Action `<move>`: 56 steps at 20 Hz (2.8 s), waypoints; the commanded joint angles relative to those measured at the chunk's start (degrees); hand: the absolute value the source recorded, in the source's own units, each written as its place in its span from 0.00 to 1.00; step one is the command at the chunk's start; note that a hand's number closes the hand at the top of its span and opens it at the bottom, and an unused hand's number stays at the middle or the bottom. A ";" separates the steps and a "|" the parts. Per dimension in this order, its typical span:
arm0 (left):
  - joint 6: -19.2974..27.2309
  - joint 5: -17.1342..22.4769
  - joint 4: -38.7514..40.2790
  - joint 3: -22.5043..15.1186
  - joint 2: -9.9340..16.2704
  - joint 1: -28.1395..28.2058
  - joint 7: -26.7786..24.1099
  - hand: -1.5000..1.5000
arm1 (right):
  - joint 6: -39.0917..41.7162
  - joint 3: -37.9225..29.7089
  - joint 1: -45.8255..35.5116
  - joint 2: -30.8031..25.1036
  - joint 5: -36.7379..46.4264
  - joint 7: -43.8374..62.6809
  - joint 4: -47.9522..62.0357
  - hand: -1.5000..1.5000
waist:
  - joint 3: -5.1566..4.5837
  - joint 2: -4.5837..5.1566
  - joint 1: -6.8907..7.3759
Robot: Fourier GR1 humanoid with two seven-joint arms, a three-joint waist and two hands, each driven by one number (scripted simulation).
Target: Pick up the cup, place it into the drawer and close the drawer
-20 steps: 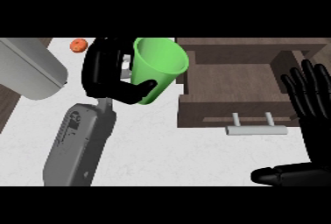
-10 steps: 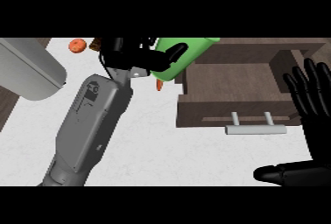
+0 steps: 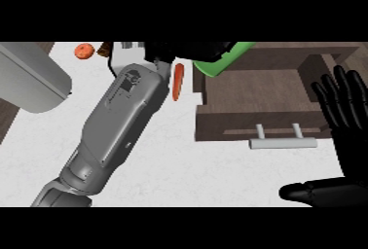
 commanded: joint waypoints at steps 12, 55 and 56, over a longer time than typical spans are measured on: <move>2.84 11.89 23.22 -10.82 -0.03 -9.58 -8.47 1.00 | 0.92 -0.16 -1.12 -0.32 0.24 -1.68 1.94 0.00 | 0.03 0.41 -1.62; 5.93 30.03 7.01 -17.06 9.05 -2.85 -9.88 0.00 | 12.37 -2.15 2.11 -10.03 -4.91 2.21 -3.84 1.00 | -0.05 -0.93 2.44; 4.55 30.04 4.06 -17.43 9.70 2.46 -11.71 0.00 | 12.28 -1.65 1.87 -9.13 -3.76 0.55 -2.95 1.00 | -0.05 -0.85 2.87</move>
